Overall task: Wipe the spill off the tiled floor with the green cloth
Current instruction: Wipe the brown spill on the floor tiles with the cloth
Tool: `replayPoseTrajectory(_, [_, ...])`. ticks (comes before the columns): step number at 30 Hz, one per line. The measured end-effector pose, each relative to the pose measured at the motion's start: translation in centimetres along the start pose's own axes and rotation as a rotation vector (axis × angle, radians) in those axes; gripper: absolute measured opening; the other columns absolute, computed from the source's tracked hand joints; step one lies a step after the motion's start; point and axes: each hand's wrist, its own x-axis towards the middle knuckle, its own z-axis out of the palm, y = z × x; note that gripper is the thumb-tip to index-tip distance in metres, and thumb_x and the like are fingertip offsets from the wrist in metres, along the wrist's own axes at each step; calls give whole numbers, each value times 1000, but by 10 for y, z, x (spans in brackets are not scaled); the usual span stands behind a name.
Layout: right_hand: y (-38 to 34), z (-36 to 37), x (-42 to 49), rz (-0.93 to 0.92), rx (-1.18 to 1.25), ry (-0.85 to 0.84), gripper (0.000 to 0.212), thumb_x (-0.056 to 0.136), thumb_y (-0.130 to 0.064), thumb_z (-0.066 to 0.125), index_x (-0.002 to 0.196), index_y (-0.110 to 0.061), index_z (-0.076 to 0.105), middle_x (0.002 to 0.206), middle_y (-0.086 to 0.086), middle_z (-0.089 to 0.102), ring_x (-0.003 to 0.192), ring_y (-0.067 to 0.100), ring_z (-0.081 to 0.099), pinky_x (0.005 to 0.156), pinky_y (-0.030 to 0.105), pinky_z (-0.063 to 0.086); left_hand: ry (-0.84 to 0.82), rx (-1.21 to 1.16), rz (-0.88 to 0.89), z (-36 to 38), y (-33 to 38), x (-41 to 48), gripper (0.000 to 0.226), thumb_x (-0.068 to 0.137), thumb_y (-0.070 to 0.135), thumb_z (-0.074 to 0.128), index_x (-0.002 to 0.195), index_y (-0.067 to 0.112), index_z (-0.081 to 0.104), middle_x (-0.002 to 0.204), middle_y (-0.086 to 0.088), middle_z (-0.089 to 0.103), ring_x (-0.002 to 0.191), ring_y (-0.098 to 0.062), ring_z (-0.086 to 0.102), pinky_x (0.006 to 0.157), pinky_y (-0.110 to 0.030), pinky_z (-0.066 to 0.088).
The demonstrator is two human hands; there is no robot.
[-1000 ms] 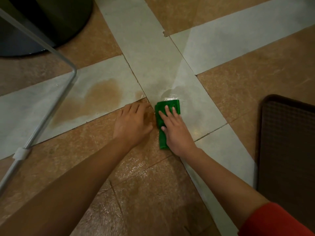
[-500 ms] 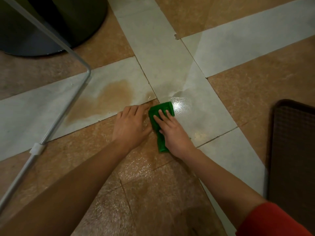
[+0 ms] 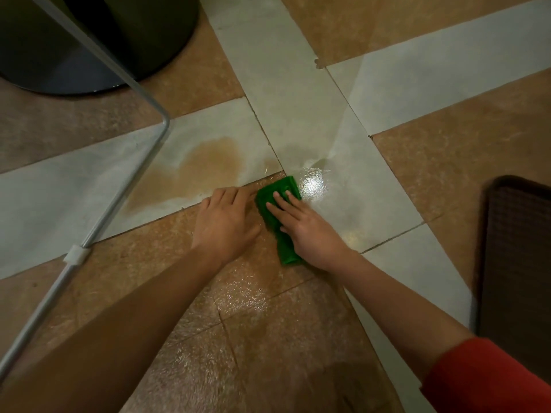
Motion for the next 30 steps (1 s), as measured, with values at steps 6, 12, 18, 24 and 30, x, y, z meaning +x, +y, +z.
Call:
replayPoseTrajectory(6, [5,-9,35,208,-54,7,63,97,-11,42,150,-13,9,158,10,2,146,29,-4,117,34,-3,1,17,28,-3,-8,-6,61,79,33,60,135,20,40,125,-6,53,118,-24,41,94,-36,32])
replayPoseTrajectory(12, [-20,15,2,-35,8,40,56,88,-7,56,142,-9,37,149,14,33,140,37,24,113,45,13,26,1,15,-2,-9,-5,54,83,35,55,133,20,42,125,-5,54,117,-23,42,92,-35,34])
replayPoseTrajectory(18, [-12,6,27,121,5,35,61,94,-9,49,148,-15,23,157,8,16,145,28,8,119,39,7,10,29,17,-5,-15,-10,60,80,33,59,135,21,40,126,-5,52,118,-24,42,94,-36,33])
replayPoseTrajectory(24, [-30,17,21,55,22,49,60,94,-10,49,148,-14,23,156,8,15,145,29,7,117,39,4,65,16,18,-7,-20,-8,54,80,34,58,130,18,46,122,-5,56,113,-24,47,90,-36,36])
replayPoseTrajectory(30, [-11,8,19,-137,-49,-61,53,93,-15,53,143,-14,36,151,10,30,142,32,21,115,46,20,21,-16,35,-4,-24,-15,54,81,31,59,131,16,45,120,-7,56,109,-24,48,89,-34,38])
